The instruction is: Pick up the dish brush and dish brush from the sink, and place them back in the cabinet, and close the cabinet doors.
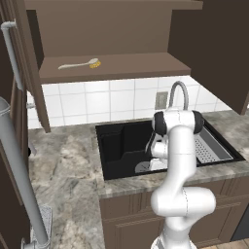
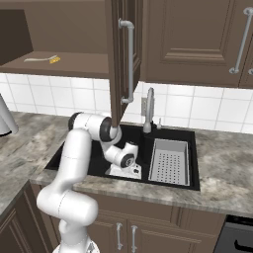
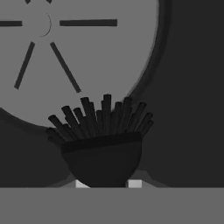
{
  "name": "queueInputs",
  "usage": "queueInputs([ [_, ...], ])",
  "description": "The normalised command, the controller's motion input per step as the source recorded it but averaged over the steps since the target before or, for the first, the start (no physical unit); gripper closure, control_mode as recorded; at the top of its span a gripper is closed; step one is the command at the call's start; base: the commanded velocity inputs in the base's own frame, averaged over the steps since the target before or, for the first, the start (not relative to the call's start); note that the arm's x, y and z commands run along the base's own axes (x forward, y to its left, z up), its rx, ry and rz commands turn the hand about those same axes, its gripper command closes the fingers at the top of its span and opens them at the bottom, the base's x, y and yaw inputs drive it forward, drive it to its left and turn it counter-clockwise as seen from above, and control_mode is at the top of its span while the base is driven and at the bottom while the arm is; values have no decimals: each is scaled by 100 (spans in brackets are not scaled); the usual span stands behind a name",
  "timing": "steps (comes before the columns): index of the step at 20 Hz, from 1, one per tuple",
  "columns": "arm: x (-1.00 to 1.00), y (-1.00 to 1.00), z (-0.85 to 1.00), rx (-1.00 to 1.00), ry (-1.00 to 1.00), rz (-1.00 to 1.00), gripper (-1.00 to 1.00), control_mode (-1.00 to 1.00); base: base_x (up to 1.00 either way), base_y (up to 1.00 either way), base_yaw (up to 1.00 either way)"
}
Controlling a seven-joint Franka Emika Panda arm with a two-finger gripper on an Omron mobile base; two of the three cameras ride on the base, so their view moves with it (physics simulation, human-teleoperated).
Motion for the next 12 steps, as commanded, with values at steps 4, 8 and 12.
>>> queueInputs([
  [4,-6,0,20,0,6,0,100,-100,0,0,0],
  [8,0,0,17,0,5,0,100,-100,0,0,0],
  [12,0,0,17,0,5,0,100,-100,0,0,0],
])
